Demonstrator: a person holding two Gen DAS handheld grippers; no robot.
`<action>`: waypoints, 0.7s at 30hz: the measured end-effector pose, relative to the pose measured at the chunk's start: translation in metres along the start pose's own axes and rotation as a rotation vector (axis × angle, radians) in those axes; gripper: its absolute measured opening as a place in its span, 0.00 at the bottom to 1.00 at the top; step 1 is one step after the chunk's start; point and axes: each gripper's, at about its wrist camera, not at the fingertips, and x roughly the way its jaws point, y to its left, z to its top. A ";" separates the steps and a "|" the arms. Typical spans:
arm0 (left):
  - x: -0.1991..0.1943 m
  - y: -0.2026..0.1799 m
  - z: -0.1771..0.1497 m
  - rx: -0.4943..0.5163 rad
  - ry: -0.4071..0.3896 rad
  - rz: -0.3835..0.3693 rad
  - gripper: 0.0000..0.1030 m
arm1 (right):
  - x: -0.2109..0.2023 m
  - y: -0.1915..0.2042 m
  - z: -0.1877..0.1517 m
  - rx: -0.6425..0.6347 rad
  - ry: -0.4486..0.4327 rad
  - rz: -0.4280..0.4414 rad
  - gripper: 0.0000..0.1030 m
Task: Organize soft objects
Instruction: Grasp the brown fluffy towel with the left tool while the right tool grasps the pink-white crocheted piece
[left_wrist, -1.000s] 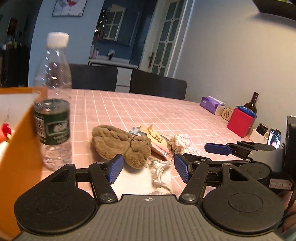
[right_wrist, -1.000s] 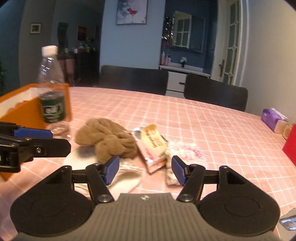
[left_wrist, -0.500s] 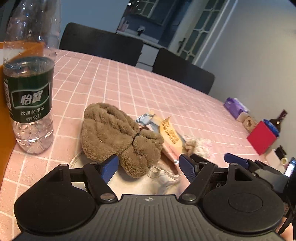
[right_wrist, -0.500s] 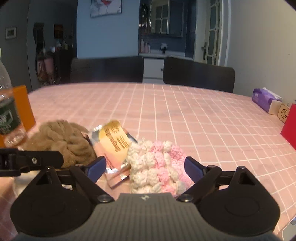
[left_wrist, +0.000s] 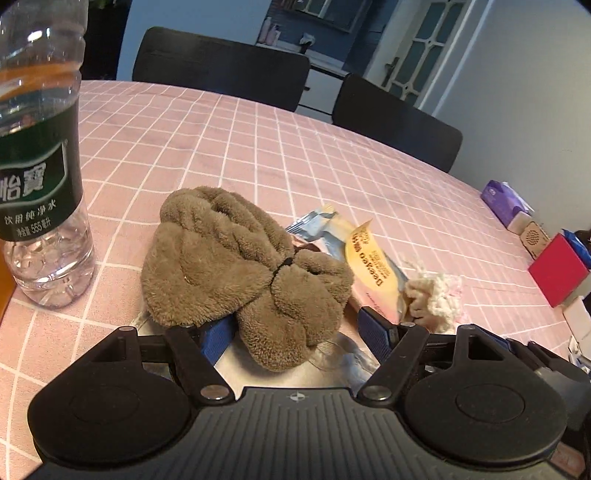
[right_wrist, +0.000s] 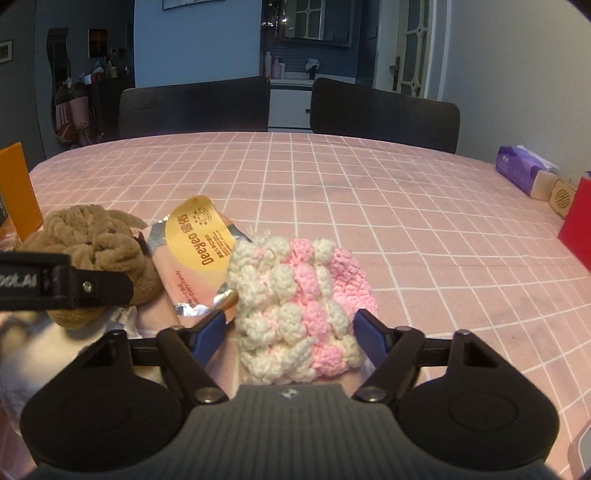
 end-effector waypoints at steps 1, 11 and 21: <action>0.001 0.000 0.000 0.004 -0.003 0.001 0.85 | 0.000 0.000 -0.001 -0.006 -0.001 -0.006 0.62; -0.001 0.004 0.001 0.046 -0.001 0.022 0.42 | -0.005 0.004 -0.003 -0.030 -0.013 -0.017 0.46; -0.025 0.017 -0.004 0.046 -0.069 0.026 0.31 | -0.036 0.006 0.002 -0.019 -0.062 -0.012 0.30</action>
